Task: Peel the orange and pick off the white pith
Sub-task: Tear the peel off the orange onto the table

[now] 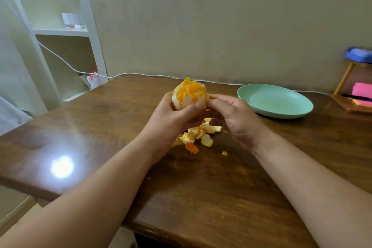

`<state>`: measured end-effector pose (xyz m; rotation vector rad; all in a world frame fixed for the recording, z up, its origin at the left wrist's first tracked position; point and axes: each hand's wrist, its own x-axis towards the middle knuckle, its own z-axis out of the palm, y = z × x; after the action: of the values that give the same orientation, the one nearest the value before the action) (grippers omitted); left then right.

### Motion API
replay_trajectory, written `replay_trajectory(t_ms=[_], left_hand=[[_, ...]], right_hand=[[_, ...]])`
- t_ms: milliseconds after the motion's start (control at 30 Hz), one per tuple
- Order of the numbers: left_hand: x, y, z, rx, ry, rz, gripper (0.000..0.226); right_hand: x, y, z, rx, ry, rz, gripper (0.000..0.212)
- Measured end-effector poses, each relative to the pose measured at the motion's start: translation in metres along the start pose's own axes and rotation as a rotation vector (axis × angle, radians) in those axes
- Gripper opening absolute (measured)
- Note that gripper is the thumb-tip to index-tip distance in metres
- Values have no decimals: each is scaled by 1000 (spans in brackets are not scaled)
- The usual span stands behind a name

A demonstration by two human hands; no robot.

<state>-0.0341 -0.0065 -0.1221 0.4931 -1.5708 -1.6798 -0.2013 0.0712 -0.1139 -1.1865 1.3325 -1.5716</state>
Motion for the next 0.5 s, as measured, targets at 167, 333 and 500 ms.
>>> replay_trajectory(t_ms=[167,333,500], left_hand=[[-1,-4,-6,314,31,104,71],[-2,-10,-7,461,36,201,68],[-3,-10,-6,442,30,177,69]], right_hand=[[-3,-4,-7,-159,-82,72,29],[-3,-1,-8,-158,-111,37,27],[0,1,-6,-114,-90,65,24]])
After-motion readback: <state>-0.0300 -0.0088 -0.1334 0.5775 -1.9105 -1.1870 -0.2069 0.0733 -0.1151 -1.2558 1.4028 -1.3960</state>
